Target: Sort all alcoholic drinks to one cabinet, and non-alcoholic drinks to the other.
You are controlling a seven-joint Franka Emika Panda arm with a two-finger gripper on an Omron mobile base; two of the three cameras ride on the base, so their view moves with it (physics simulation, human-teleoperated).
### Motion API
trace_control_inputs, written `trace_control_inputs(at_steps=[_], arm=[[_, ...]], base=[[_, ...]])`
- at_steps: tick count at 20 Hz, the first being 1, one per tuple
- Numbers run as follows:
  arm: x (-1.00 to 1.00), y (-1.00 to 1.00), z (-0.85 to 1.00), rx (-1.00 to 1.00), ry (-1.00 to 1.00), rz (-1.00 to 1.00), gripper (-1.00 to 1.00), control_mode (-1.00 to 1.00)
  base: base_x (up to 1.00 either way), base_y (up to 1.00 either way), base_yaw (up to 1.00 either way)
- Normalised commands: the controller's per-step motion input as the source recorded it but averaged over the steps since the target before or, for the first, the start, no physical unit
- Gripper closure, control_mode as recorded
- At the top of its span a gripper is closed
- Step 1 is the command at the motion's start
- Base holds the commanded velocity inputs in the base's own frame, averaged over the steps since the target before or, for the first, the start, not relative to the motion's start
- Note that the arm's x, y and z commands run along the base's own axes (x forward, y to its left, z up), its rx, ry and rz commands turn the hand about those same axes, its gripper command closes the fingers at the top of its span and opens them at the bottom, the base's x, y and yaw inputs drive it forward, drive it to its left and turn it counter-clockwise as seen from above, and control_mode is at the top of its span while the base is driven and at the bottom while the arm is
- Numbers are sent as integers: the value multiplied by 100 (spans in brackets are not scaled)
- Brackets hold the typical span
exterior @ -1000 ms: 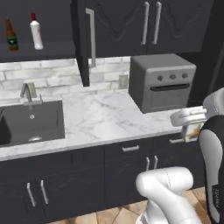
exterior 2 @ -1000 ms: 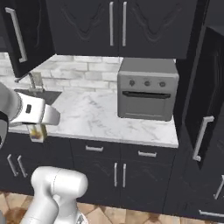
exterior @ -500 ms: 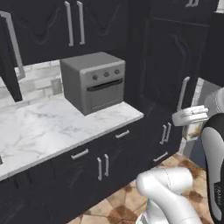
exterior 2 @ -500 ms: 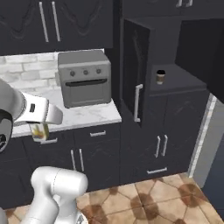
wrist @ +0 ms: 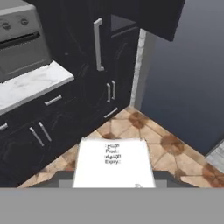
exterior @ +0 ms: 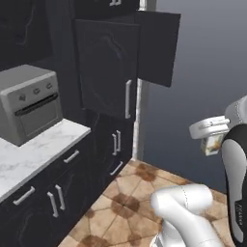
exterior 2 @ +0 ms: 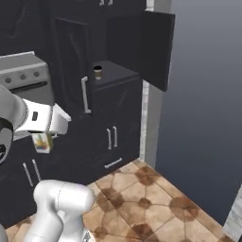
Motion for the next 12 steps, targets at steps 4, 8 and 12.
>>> trace_control_inputs(at_steps=[4,8,12], arm=[[0,0,0,0,0,0,100,100],[0,0,0,0,0,0,100,100],[0,0,0,0,0,0,100,100]], base=[[-3,-43,-61],[26,-4,-55],[31,0,-51]])
